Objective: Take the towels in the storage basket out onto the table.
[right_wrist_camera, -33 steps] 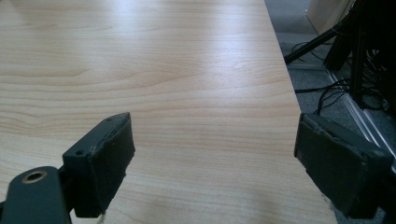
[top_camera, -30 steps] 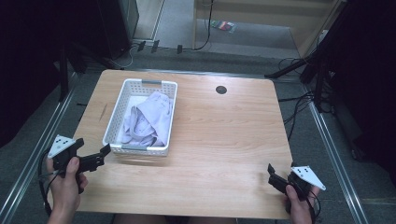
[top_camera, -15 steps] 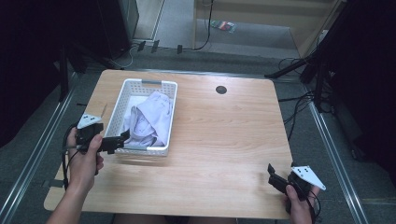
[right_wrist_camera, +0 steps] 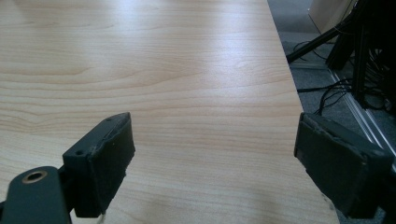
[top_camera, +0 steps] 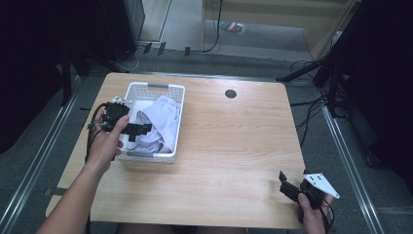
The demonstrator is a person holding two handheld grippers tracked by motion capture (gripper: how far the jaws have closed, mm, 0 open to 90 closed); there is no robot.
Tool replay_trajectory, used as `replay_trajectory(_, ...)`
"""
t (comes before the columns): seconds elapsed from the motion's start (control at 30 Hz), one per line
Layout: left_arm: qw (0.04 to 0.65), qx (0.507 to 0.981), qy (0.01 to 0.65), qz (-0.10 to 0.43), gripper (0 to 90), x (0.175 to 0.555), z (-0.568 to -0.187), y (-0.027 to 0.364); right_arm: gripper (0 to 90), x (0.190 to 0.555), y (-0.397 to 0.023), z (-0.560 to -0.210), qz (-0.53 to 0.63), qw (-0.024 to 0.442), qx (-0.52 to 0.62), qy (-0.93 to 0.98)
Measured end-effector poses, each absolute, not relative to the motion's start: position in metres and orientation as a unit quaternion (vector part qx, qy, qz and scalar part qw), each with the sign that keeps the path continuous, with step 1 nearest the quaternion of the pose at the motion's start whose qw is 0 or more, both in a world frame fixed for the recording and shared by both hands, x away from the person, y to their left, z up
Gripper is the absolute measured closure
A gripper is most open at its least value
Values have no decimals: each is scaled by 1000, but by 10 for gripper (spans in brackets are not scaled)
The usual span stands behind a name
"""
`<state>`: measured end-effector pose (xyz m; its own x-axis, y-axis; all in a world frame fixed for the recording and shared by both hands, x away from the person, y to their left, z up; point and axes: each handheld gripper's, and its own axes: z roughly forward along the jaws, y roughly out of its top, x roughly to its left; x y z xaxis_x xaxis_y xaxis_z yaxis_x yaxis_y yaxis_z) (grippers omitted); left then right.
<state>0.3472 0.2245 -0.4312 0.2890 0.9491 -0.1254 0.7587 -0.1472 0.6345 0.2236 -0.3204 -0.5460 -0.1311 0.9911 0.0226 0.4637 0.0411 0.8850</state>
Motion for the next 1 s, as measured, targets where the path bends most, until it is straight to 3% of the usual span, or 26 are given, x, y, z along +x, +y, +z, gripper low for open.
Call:
replay_trajectory(0.43, 246, 761, 594, 83, 0, 393, -461, 205, 124, 224, -321, -546, 397, 331, 566, 643)
replay_trajectory(1.0, 167, 780, 600, 58, 0, 421, -498, 185, 124, 224, -321, -546, 398, 327, 564, 645)
